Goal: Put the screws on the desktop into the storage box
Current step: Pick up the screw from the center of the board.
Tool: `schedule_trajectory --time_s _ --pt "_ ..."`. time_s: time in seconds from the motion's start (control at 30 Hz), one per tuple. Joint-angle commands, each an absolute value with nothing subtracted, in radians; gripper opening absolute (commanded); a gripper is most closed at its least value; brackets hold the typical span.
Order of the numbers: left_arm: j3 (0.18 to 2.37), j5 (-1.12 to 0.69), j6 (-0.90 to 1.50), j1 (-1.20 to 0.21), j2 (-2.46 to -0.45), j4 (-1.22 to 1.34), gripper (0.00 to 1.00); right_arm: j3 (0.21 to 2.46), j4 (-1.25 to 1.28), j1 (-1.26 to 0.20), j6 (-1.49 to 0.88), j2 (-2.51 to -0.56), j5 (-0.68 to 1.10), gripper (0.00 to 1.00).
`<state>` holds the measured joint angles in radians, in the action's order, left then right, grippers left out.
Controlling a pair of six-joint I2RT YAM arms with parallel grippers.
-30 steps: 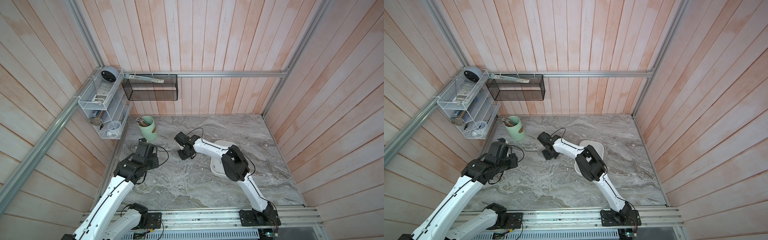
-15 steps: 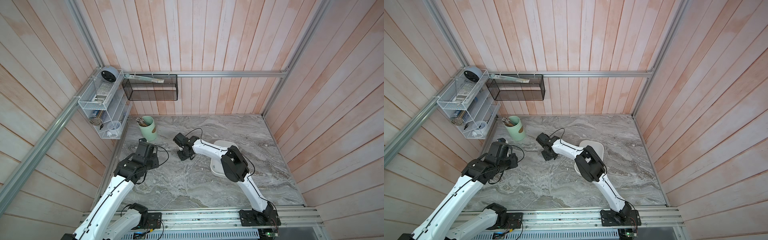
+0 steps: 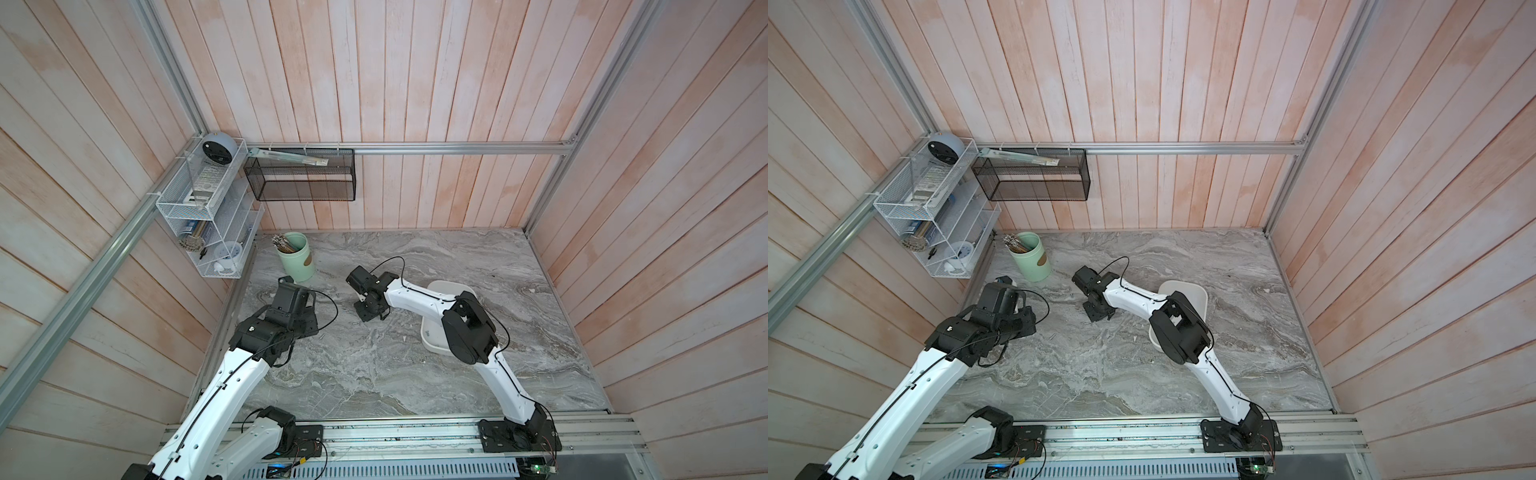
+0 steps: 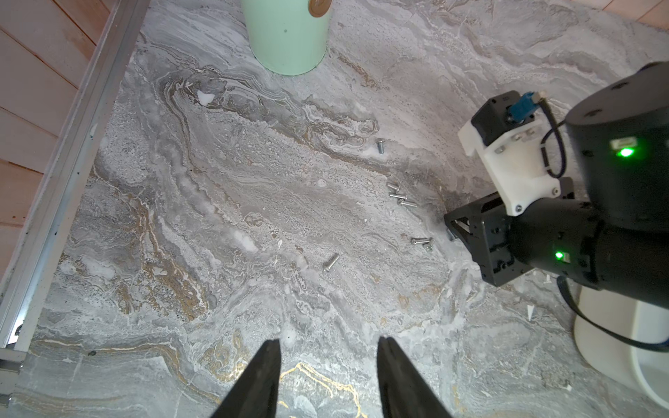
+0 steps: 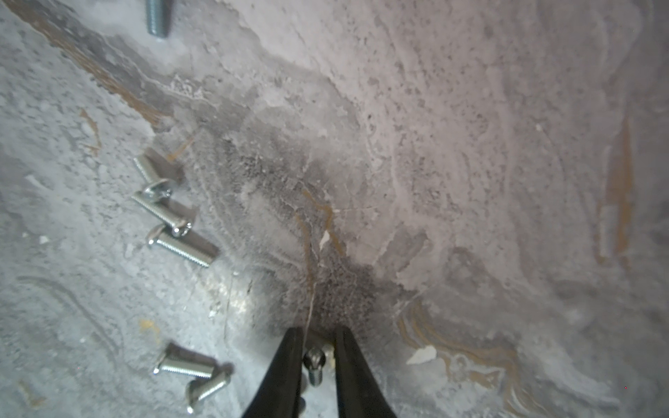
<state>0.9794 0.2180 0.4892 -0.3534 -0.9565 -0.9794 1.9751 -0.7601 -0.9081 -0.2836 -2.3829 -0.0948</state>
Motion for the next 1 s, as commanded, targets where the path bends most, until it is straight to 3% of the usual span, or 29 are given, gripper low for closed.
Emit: schedule_trajectory --time_s 0.0,0.97 --pt "0.966 0.226 0.481 -0.348 -0.958 -0.965 0.49 1.905 -0.867 -0.91 -0.289 -2.383 -0.123 0.22" --pt "0.965 0.232 0.485 -0.348 -0.958 -0.966 0.49 1.888 -0.812 -0.907 -0.267 -2.348 -0.081 0.09"
